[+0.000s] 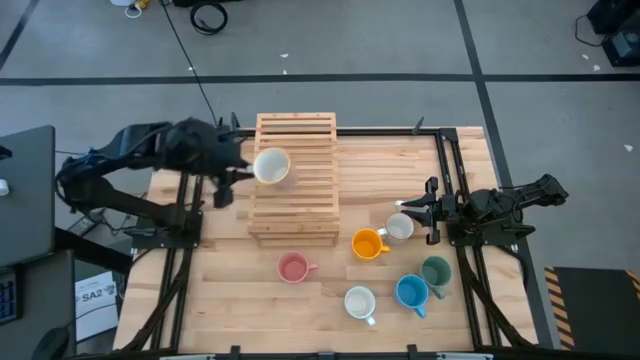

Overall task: Place coffee mugs
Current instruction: Put the light yellow mug on the shelf

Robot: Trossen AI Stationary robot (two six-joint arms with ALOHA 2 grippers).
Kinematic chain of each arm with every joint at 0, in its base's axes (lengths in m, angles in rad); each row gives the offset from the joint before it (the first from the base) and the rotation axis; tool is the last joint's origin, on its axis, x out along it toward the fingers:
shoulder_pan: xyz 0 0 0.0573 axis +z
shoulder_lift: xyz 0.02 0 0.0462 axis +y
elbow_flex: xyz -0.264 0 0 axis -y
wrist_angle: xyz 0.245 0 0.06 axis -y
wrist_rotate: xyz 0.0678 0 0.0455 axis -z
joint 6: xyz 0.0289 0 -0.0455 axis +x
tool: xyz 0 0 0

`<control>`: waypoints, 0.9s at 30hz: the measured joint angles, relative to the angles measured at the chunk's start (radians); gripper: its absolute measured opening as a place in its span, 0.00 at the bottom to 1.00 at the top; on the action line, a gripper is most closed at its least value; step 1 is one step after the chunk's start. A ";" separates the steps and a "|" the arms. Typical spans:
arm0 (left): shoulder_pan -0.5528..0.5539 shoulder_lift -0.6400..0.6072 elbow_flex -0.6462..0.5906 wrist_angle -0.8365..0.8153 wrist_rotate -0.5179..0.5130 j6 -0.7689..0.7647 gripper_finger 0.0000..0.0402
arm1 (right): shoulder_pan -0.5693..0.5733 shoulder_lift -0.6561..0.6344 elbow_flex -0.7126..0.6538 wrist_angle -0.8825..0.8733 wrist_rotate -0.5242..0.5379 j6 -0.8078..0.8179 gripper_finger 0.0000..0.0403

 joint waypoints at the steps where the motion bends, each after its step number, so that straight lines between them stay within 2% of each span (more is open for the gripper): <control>1: 0.027 0.024 0.016 -0.002 0.011 0.015 0.20 | 0.000 0.000 0.000 0.000 0.000 0.000 0.22; 6: 0.156 0.172 0.118 -0.002 0.042 0.076 0.20 | 0.000 0.000 0.000 0.000 0.000 0.000 0.22; 13: 0.336 0.374 0.245 0.009 0.085 0.079 0.20 | 0.000 0.000 0.000 0.000 0.000 0.000 0.22; 21: 0.487 0.508 0.260 0.074 0.126 0.079 0.19 | 0.000 0.000 0.000 0.000 0.000 0.000 0.22; 27: 0.531 0.578 0.260 0.154 0.124 0.079 0.19 | 0.000 0.000 0.000 0.000 0.000 0.000 0.22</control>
